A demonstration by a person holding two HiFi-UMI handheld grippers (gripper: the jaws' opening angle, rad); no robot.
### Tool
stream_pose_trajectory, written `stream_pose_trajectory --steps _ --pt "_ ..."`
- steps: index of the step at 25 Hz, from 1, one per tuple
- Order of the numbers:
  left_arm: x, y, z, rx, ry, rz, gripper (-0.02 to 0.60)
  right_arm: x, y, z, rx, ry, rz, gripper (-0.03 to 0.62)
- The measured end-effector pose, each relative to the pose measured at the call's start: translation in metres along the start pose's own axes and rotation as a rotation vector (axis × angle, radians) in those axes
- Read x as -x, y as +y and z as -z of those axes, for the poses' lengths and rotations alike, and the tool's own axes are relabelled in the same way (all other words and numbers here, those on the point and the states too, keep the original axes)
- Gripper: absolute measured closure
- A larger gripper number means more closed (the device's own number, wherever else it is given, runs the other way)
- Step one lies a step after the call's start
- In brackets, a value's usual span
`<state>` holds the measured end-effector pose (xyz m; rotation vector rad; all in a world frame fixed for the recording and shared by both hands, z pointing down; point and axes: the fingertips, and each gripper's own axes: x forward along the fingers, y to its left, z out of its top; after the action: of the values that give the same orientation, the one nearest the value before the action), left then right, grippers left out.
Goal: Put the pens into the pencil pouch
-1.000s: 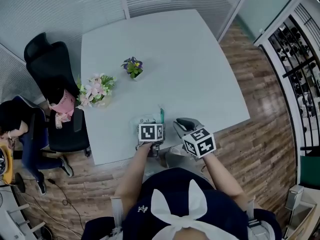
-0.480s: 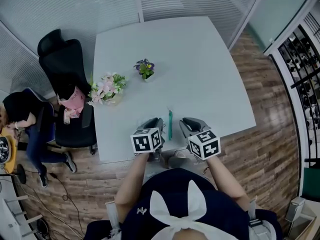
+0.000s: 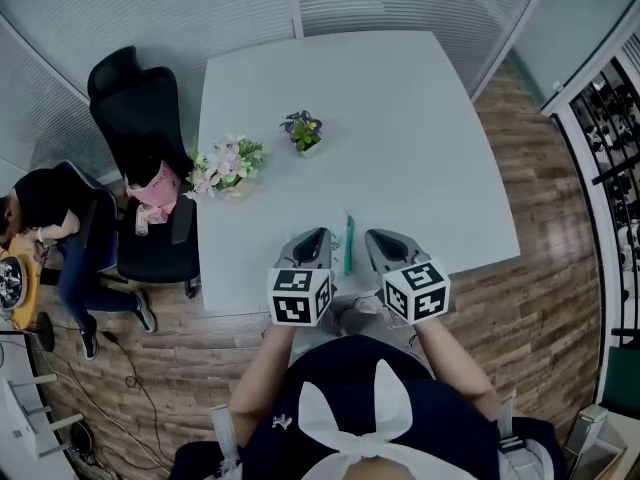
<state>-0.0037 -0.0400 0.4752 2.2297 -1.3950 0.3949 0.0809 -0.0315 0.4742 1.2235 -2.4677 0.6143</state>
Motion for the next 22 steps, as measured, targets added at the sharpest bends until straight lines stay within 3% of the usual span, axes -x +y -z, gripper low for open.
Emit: stream_pose_trajectory --steps 7,22 --pt "0.009 -0.003 -0.002 0.076 0.018 0.015 0.558 0.003 0.017 -0.011 0.05 -0.043 -0.06 0.59" --pt "0.022 0.009 -0.006 0.165 -0.027 -0.013 0.558 -0.005 0.034 -0.013 0.108 -0.012 -0.096 0.591"
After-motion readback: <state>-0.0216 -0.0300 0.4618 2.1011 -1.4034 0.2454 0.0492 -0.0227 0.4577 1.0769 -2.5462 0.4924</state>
